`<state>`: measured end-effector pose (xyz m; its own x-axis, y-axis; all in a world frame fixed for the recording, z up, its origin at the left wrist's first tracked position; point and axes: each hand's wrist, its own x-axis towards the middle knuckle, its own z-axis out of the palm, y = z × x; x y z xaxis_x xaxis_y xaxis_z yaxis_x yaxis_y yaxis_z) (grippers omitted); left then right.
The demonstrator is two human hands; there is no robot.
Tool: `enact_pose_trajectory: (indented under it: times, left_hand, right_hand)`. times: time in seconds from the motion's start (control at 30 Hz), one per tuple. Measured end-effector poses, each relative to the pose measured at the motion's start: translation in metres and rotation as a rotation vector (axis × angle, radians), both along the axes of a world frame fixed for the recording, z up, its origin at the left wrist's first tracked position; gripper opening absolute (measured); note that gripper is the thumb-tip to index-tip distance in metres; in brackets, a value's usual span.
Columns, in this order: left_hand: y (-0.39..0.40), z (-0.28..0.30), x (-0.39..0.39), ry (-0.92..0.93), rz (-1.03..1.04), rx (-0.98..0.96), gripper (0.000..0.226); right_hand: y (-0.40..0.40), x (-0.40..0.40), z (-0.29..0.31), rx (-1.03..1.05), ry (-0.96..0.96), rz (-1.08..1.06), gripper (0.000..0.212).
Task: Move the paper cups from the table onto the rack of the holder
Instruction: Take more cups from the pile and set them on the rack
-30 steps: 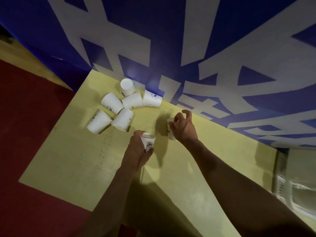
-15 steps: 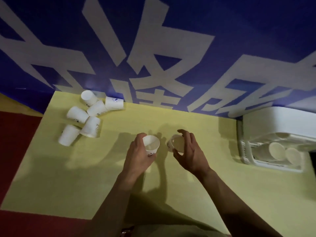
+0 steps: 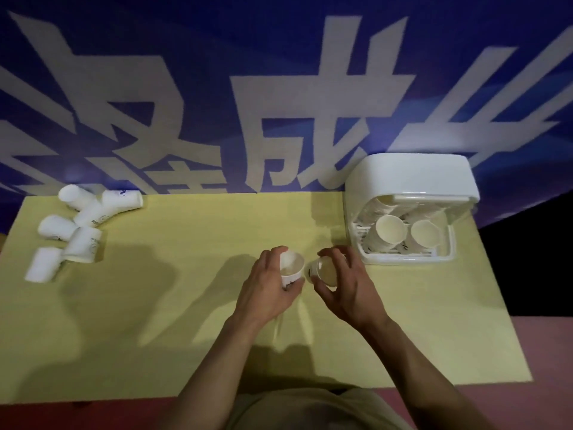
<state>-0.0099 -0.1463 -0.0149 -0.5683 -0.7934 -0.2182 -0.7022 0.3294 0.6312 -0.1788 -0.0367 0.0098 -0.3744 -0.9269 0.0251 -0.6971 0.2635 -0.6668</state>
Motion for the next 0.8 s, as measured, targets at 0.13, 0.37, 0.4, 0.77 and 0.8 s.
enact_pose_trajectory:
  times: [0.13,0.37,0.4,0.77,0.8]
  left_hand:
    - [0.038,0.012,-0.064,-0.001,-0.023,-0.009,0.076]
    - [0.083,0.043,-0.169,0.140,-0.139,-0.039,0.069]
    - [0.086,0.047,-0.183,0.153,-0.161,-0.046,0.070]
    - [0.092,0.056,-0.282,0.149,-0.378,-0.275,0.073]
    - [0.092,0.054,-0.287,0.145,-0.387,-0.293,0.072]
  right_hand:
    - [0.048,-0.059,0.002,-0.032,-0.022,-0.064,0.040]
    - [0.119,-0.149,0.005,-0.054,0.003,-0.139,0.040]
    - [0.127,-0.160,0.006,-0.057,0.003,-0.159,0.041]
    - [0.171,-0.222,0.000,-0.080,-0.056,-0.339,0.041]
    - [0.172,-0.224,-0.001,-0.074,-0.060,-0.339,0.041]
